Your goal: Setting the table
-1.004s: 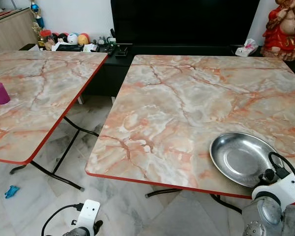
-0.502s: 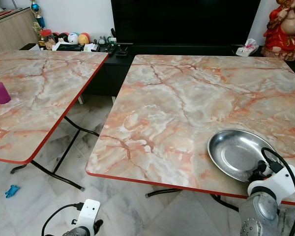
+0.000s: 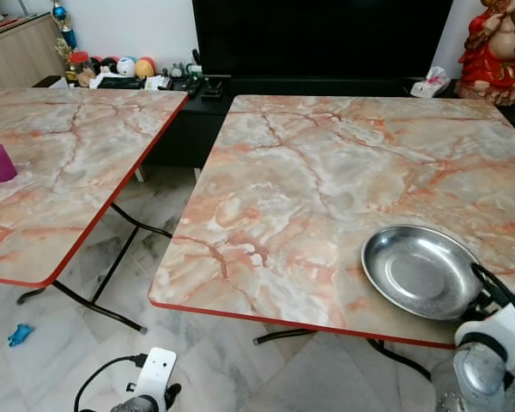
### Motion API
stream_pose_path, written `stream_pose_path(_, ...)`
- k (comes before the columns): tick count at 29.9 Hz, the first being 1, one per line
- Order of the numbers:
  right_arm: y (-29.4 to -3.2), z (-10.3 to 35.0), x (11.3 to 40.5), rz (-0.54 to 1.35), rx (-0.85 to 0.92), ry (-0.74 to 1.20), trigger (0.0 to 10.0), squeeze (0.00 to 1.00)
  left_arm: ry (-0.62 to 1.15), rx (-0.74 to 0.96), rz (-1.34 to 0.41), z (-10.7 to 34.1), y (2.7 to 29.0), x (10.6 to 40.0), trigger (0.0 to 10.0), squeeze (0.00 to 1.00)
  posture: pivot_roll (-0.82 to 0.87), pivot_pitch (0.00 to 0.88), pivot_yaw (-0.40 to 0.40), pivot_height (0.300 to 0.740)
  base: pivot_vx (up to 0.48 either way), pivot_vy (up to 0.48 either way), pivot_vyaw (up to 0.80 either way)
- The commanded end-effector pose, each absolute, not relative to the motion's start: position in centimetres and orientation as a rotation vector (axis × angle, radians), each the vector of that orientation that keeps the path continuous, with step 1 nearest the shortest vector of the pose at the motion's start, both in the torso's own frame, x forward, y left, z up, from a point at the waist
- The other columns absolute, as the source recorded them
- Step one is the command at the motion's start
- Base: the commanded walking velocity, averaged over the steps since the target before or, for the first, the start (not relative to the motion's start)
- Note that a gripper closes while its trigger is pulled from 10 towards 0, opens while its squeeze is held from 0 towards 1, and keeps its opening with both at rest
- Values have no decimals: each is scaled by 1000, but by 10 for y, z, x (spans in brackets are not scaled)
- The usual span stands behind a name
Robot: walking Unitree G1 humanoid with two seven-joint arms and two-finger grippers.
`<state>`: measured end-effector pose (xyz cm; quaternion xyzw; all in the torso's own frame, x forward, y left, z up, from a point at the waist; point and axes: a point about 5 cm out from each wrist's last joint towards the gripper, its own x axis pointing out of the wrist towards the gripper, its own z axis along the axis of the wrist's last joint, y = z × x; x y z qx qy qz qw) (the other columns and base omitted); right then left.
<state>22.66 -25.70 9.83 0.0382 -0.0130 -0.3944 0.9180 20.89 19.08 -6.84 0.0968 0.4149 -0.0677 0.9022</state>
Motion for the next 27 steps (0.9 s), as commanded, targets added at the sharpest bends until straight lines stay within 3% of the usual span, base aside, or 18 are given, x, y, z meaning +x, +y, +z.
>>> stream_pose_path(1, -248, 110, 228, -737, 31, -104, 10000, 0, 865, 215, -138, -69, 194, 207, 10000, 0, -74, 0, 27, 740, 0, 0, 0)
stream_pose_path(6, -217, 117, 241, -446, -116, -172, 10000, 0, 858, 234, -121, -69, 198, 206, 10000, 0, -83, 0, 32, 740, 0, 0, 0)
stream_pose_path(9, -208, 115, 247, -361, -104, -162, 10000, 0, 857, 218, -110, -69, 199, 205, 10000, 0, -76, 0, 27, 740, 0, 0, 0)
stream_pose_path(20, -195, 118, 265, -191, -114, -153, 10000, 0, 855, 195, -75, -71, 202, 201, 10000, 0, -64, 0, 3, 740, 0, 0, 0)
stream_pose_path(27, -197, 120, 266, -217, -90, -154, 10000, 0, 853, 166, -43, -70, 203, 201, 10000, 0, -67, 0, 10, 740, 0, 0, 0)
